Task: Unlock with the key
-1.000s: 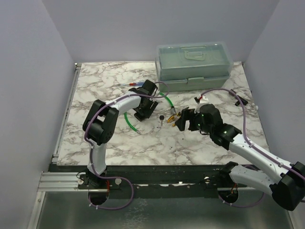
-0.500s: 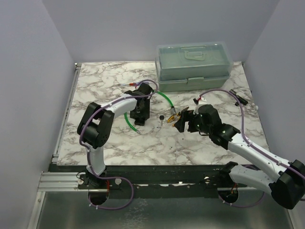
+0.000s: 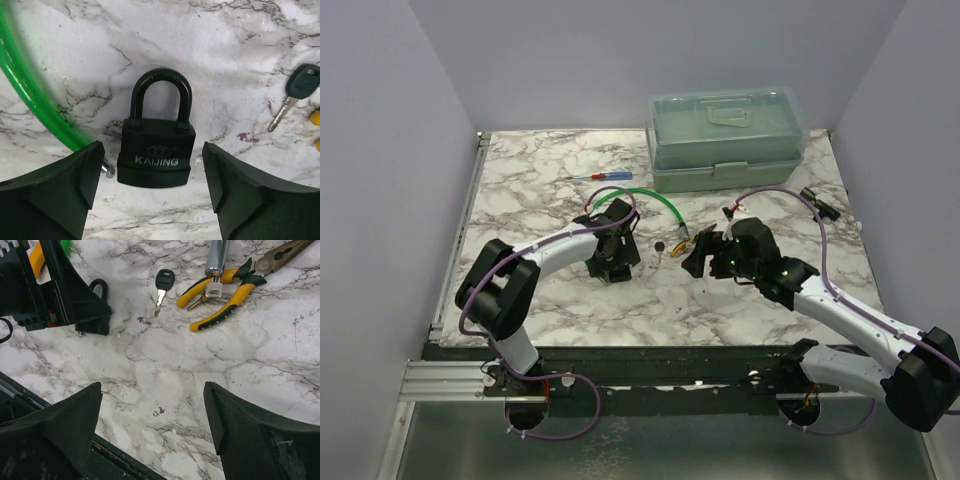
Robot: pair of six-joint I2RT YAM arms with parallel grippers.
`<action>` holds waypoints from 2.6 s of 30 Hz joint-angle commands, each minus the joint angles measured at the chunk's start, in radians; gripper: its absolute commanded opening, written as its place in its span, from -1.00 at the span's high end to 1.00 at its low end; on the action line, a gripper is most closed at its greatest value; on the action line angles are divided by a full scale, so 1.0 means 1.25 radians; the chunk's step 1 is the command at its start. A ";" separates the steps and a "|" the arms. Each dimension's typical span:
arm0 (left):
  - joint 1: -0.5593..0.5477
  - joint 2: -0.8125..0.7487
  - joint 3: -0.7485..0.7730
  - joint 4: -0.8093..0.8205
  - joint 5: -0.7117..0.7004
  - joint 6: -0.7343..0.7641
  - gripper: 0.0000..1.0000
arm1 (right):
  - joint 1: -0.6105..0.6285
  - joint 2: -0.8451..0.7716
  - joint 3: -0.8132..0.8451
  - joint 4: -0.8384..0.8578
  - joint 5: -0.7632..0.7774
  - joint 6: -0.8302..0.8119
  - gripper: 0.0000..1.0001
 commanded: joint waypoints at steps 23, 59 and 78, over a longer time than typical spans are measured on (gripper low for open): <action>-0.011 -0.550 -0.054 -0.133 -0.372 0.400 -0.93 | 0.064 0.606 0.544 -0.256 0.153 0.072 -0.46; -0.008 -0.634 -0.148 -0.051 -0.309 0.406 -0.85 | 0.105 0.928 0.805 -0.444 0.278 0.097 0.08; -0.008 -0.648 -0.149 -0.047 -0.280 0.410 -0.85 | 0.106 0.877 0.748 -0.387 0.259 0.098 0.65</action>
